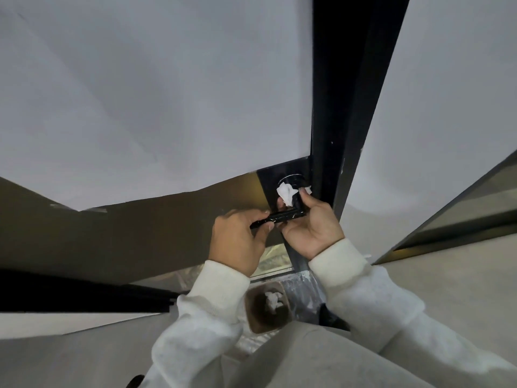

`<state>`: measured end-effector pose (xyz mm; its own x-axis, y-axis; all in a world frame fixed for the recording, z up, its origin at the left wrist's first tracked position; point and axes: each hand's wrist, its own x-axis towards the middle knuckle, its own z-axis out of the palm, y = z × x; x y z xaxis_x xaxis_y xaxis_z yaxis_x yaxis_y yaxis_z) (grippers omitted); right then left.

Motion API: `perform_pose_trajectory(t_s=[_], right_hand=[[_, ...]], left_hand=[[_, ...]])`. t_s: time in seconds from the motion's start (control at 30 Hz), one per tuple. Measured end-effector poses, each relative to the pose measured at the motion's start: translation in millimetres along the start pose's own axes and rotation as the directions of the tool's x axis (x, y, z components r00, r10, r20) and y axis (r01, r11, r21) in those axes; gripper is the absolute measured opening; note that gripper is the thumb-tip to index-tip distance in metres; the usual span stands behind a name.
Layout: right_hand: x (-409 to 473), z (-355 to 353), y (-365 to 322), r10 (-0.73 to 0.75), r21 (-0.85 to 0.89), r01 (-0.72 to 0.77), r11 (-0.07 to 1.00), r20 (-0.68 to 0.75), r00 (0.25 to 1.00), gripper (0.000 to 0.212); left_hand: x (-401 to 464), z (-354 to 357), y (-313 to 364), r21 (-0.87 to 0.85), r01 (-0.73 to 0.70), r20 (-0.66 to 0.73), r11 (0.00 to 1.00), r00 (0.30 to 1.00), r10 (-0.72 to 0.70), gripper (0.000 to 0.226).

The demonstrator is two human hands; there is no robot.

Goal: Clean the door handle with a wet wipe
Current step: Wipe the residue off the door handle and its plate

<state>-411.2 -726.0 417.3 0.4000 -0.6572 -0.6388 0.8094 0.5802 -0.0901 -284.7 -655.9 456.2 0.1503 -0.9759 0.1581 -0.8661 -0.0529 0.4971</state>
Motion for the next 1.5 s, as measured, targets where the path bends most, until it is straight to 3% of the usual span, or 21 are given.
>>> perform_pose_trajectory(t_s=[0.2, 0.4, 0.6, 0.7, 0.83, 1.07, 1.23, 1.33, 1.43, 1.5], right_hand=[[14, -6, 1, -0.131, -0.132, 0.119, 0.984, -0.082, 0.988, 0.037], [5, -7, 3, -0.333, -0.166, 0.312, 0.935, -0.117, 0.936, 0.025], [-3, -27, -4, -0.205, 0.037, 0.204, 0.978, 0.023, 0.979, 0.025], [3, -32, -2, -0.198, -0.035, 0.203, 0.979, 0.105, 0.974, 0.017], [13, -34, -1, -0.304, -0.105, 0.32, 0.942, 0.14, 0.942, 0.018], [26, -32, 3, -0.47, -0.162, 0.479, 0.863, 0.095, 0.878, 0.03], [35, -27, 19, -0.433, -0.244, 0.441, 0.864, 0.088, 0.897, 0.034], [36, -25, 28, -0.371, -0.2, 0.376, 0.905, 0.067, 0.926, 0.044], [30, -28, 22, -0.418, -0.233, 0.422, 0.876, 0.069, 0.906, 0.023], [23, -28, 18, -0.509, -0.298, 0.517, 0.802, 0.111, 0.853, 0.023]], left_hand=[[2, 0, 1, -0.01, 0.089, 0.051, 0.996, 0.995, -0.088, 0.019], [1, 3, 0, -0.015, 0.099, 0.024, 0.995, 0.995, -0.099, 0.019], [2, 5, -1, -0.014, 0.086, 0.015, 0.996, 0.996, -0.085, 0.017], [3, 5, -1, -0.006, 0.066, 0.012, 0.998, 0.998, -0.066, 0.016], [3, 6, -3, -0.01, 0.089, 0.021, 0.996, 0.996, -0.089, 0.017], [2, 7, -5, -0.031, 0.116, 0.035, 0.993, 0.993, -0.115, 0.017], [3, 6, -4, -0.01, 0.102, 0.042, 0.995, 0.994, -0.102, 0.015], [4, 4, -3, -0.001, 0.099, 0.045, 0.995, 0.994, -0.099, 0.015], [2, 5, -4, -0.011, 0.115, 0.047, 0.993, 0.992, -0.114, 0.017], [0, 6, -3, -0.029, 0.137, 0.045, 0.99, 0.99, -0.135, 0.019]])
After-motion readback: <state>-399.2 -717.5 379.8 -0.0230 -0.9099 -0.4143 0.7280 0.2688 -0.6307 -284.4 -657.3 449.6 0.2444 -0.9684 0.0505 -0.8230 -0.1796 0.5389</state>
